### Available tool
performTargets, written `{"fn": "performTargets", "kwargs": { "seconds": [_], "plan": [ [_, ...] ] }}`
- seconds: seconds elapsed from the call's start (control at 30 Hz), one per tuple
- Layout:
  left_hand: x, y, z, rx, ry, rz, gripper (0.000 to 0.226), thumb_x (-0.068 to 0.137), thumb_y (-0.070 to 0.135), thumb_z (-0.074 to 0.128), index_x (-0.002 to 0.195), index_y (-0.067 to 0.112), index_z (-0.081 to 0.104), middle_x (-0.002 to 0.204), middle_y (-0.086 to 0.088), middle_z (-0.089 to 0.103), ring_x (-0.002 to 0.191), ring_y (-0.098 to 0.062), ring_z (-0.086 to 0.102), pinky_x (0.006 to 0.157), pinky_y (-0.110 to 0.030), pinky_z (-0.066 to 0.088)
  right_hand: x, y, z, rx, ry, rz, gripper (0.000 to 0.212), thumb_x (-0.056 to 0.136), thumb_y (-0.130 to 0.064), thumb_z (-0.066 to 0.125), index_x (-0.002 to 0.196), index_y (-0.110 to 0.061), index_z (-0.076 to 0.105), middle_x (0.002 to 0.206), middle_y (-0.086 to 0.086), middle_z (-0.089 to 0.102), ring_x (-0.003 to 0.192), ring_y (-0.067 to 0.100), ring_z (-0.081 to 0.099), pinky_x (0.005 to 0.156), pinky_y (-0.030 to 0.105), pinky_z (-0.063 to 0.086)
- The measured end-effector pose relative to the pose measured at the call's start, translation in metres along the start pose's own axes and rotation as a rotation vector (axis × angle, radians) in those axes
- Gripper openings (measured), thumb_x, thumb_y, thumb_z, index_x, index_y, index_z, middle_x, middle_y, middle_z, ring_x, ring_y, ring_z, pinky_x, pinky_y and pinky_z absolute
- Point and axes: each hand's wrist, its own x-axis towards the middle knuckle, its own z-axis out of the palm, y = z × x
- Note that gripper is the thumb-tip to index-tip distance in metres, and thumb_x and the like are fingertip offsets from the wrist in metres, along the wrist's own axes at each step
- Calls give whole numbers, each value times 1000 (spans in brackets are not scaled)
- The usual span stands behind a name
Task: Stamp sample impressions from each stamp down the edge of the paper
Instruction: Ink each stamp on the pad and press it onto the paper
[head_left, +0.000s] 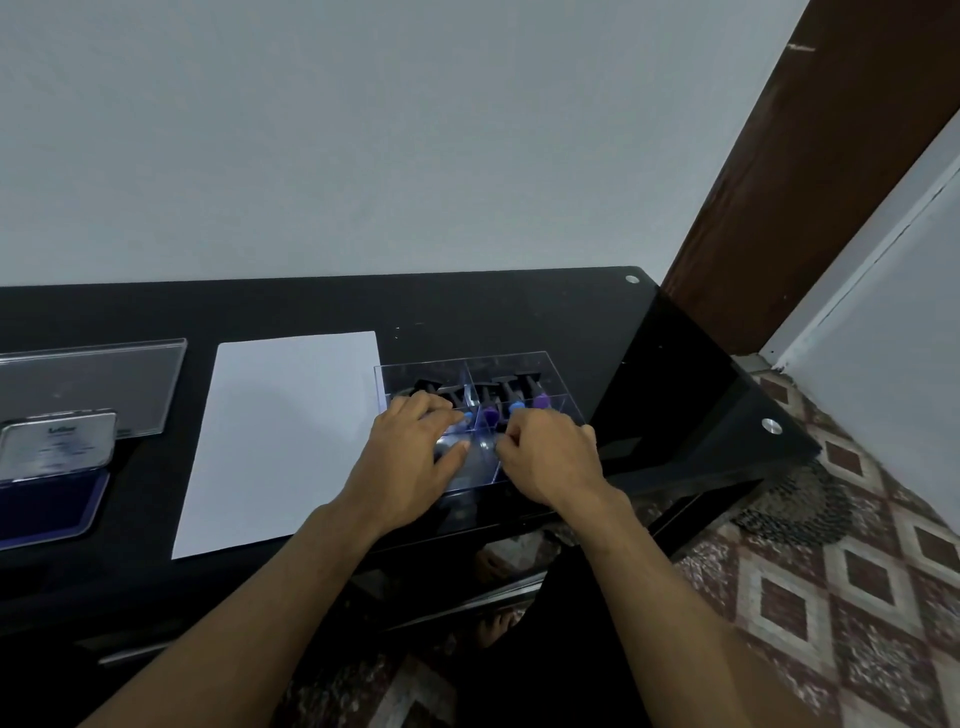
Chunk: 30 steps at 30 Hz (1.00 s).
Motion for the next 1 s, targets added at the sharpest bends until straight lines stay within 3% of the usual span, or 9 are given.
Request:
{"fn": "performTargets", "kwargs": {
  "seconds": [0.07, 0.2, 0.3, 0.47, 0.8, 1.0],
  "plan": [
    [0, 1, 0, -6, 0, -9, 37, 97, 39, 61, 130, 23, 65, 130, 6, 58, 119, -12, 47, 97, -25, 31, -1, 0, 2, 60, 59, 12, 9, 92, -28, 53, 84, -26, 49, 85, -6, 56, 77, 17, 50, 86, 44, 41],
    [0, 1, -1, -6, -6, -7, 38, 98, 39, 59, 132, 24, 64, 133, 7, 56, 122, -12, 46, 101, -27, 32, -1, 4, 6, 153, 166, 12, 14, 88, -11, 57, 93, -24, 55, 88, -4, 52, 80, 19, 53, 82, 40, 48],
    [0, 2, -2, -3, -12, -11, 39, 98, 39, 59, 133, 23, 64, 133, 6, 56, 122, -13, 46, 103, -30, 35, -4, 5, 6, 232, 209, 3, 17, 89, -10, 61, 103, -19, 61, 94, -3, 53, 86, 17, 56, 74, 32, 52],
    [-1, 2, -2, -3, -13, -19, 38, 98, 39, 59, 132, 23, 65, 134, 6, 56, 123, -13, 46, 103, -30, 34, -7, 3, 4, 274, 245, -20, 20, 92, -7, 60, 111, -13, 67, 111, 2, 51, 91, 13, 55, 76, 21, 48],
    [-9, -7, -21, -51, -3, -18, 45, 96, 36, 63, 136, 16, 61, 138, 1, 57, 128, -16, 45, 106, -29, 40, -8, -26, -5, 303, 317, -79, 19, 91, -9, 63, 110, -13, 66, 109, 2, 51, 96, 17, 56, 81, 29, 53],
    [-43, -51, -66, 54, 22, -170, 52, 96, 49, 58, 142, 26, 54, 150, 5, 48, 140, -15, 36, 113, -31, 32, -5, -82, -3, 340, 304, -168, 22, 92, -10, 64, 113, -14, 66, 112, 2, 50, 93, 15, 55, 83, 28, 53]
  ]
}}
